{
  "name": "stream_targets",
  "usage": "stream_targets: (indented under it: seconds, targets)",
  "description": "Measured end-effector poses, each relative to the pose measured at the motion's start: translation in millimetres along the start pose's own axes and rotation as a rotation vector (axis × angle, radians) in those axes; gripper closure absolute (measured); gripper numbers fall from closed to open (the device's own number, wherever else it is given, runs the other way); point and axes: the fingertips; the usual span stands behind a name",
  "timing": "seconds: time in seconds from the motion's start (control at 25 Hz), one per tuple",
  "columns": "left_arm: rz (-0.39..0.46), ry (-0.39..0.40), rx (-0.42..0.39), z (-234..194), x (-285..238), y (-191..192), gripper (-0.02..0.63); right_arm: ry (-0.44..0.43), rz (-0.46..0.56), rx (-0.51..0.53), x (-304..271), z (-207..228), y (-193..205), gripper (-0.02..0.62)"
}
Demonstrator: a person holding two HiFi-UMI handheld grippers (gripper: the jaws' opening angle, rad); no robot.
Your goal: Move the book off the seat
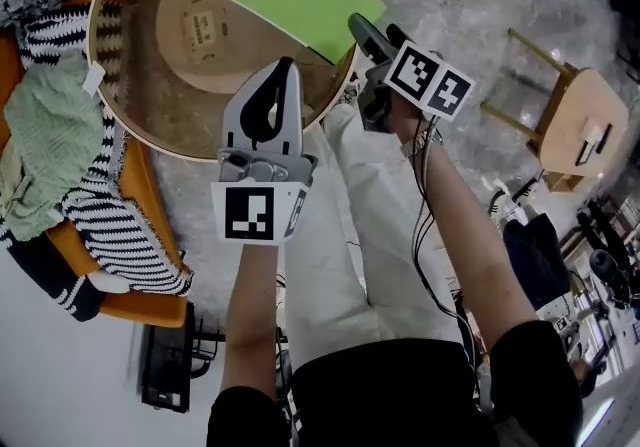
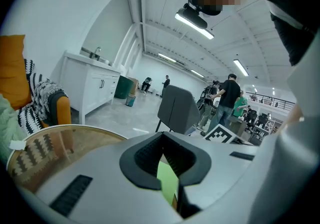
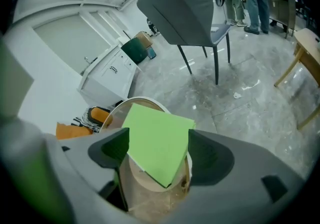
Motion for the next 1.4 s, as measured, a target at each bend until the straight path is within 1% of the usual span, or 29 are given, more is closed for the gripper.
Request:
stream_targets:
  seconds: [0.08,0.16,0.2,0.28,0.32,0.44,0.56,0.76,0.96,1.12,1.24,1.4]
  targets:
    - [0.010,-0.005,0.000,6.6,8.3,-6.6,0.595,-0.045,0.011,0.000,13.8,-12.9,-3.7,0.219]
    - [0.020,-0.013,0.010,12.7,17.1,-13.3,0.595,-0.077,0.032,0.004,29.3,-25.0,-9.8,0.242]
    - [0.025,-0.015,0.019,15.9,21.3,-17.1,0.595,-0.085,0.047,0.010,37.8,-30.4,-13.9,0.278]
    - [0.041,-0.016,0.029,22.8,29.0,-26.1,0.595,-0.100,0.091,0.028,55.6,-41.7,-24.2,0.385]
    - [0.048,-0.015,0.027,26.8,32.4,-30.8,0.595,-0.116,0.117,0.038,64.6,-48.3,-29.9,0.397]
    - [0.067,-0.009,0.010,40.2,41.2,-44.6,0.595,-0.160,0.179,0.082,92.4,-68.2,-45.7,0.406]
    - [0.091,0.001,0.000,53.8,52.0,-62.9,0.595,-0.173,0.222,0.152,121.1,-90.9,-59.3,0.457]
    - [0.134,0.012,-0.011,76.9,73.4,-105.1,0.595,-0.231,0.295,0.218,174.6,-142.7,-79.6,0.543]
    - [0.174,0.014,-0.034,99.1,91.9,-149.9,0.595,-0.311,0.354,0.289,224.0,-199.4,-104.0,0.574]
    - [0.200,0.017,-0.063,119.4,117.0,-179.1,0.595,-0.363,0.392,0.381,266.6,-245.4,-112.3,0.580]
    - [0.236,-0.018,-0.091,127.8,135.5,-206.0,0.595,-0.414,0.439,0.422,301.5,-280.1,-119.8,0.580]
    - [0.301,-0.055,-0.077,132.3,154.8,-248.7,0.595,-0.484,0.506,0.451,339.2,-319.1,-133.6,0.580]
Point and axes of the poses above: the fingertips, and each gripper's own axes: x backward along the fingers, z to its right, y out of its underside, and after that the axes turned 9 degrees about -y, right-handed
